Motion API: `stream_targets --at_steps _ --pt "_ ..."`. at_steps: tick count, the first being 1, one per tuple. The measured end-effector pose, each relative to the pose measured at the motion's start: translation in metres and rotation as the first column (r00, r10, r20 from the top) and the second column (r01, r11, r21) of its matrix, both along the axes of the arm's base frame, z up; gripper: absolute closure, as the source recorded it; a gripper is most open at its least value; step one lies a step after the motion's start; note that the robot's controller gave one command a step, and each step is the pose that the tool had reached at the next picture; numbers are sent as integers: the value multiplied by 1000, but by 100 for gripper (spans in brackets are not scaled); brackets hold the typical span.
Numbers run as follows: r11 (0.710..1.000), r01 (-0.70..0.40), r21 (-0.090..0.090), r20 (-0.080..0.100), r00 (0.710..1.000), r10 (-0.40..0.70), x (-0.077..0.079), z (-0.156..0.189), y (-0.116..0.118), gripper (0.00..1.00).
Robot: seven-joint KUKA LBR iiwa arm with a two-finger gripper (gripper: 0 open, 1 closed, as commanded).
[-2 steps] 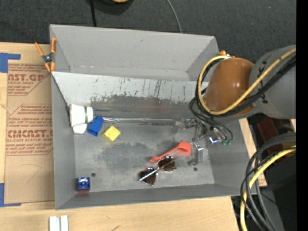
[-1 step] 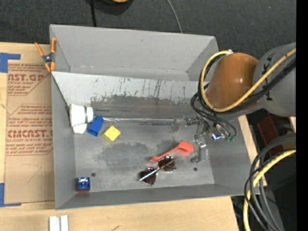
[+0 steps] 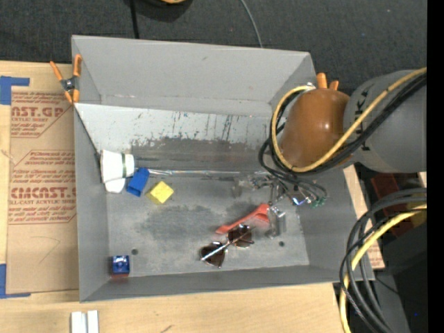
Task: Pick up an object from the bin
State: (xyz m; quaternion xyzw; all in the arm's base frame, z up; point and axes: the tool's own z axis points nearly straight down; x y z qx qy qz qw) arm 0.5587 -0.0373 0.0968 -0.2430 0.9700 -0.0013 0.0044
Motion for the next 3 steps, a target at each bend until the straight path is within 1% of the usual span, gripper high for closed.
stream_targets --at_steps 1,3 --pt "991 -137 1 -4 991 137 5 -27 8 100" --pt "991 -137 1 -4 991 137 5 -26 8 100"
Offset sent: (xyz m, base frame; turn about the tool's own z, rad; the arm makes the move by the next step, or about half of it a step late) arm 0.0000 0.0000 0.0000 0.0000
